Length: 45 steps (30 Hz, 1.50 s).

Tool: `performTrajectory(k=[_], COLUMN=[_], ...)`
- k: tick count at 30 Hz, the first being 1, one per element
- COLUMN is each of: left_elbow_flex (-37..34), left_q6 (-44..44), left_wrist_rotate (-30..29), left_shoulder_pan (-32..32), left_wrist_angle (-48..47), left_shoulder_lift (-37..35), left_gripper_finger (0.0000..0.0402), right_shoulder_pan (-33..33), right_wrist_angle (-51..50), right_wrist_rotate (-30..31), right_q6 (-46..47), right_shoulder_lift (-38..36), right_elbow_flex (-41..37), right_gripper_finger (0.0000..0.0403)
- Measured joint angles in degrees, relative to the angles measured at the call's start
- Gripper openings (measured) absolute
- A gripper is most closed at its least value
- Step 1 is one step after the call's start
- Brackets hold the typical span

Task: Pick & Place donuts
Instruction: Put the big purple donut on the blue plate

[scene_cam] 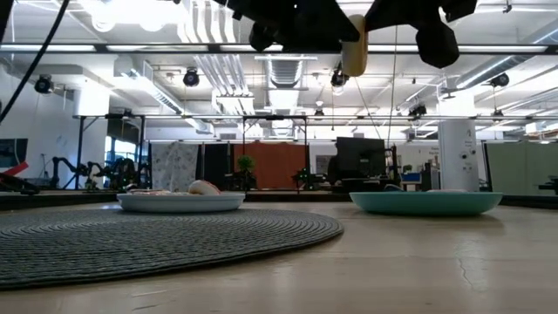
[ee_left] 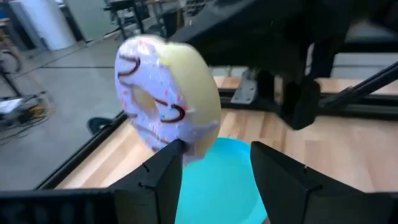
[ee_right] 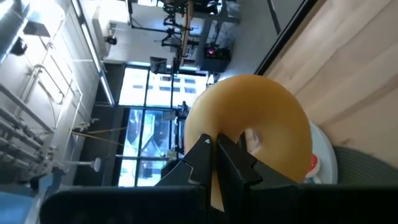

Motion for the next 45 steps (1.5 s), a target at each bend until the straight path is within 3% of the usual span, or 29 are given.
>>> performTrajectory(k=[11,21,27,33,37,40,45], left_elbow_flex=[0.4,0.3,0.2,0.2,0.2,0.0,0.7], left_q6=[0.4,1.5,5.8,7.0,7.7,9.3,16.5], left_wrist_rotate=[-8.3,-6.5,-6.0,-5.8,-5.5,-2.1,6.1], left_shoulder_pan=[0.9,2.0,2.0,2.1,2.1,2.5,3.7], left_wrist_angle=[0.2,0.1,-0.6,-3.5,-7.6,-9.2,-8.9], left_shoulder_lift=[0.8,0.8,0.8,0.8,0.7,1.4,6.4], left_gripper_finger=[0.0165,0.0163,0.0109,0.0016,0.0008,0.0007,0.0006], right_shoulder_pan=[0.2,0.2,0.2,0.4,1.7,3.0,3.3], right_wrist_angle=[0.2,1.6,-0.8,-9.7,-23.7,-32.6,-34.8], right_wrist_rotate=[-0.4,-1.5,-4.7,-7.6,-10.6,-11.4,-11.2], right_q6=[5.8,5.0,4.0,4.0,4.7,3.6,-7.0], right_shoulder_lift=[1.7,1.7,1.7,-0.2,-5.4,-10.8,-19.1], right_elbow_flex=[-0.1,-0.1,-0.1,-0.1,-0.2,-0.2,-0.1], right_gripper_finger=[0.0008,0.0008,0.0013,0.0057,0.0102,0.0135,0.0172])
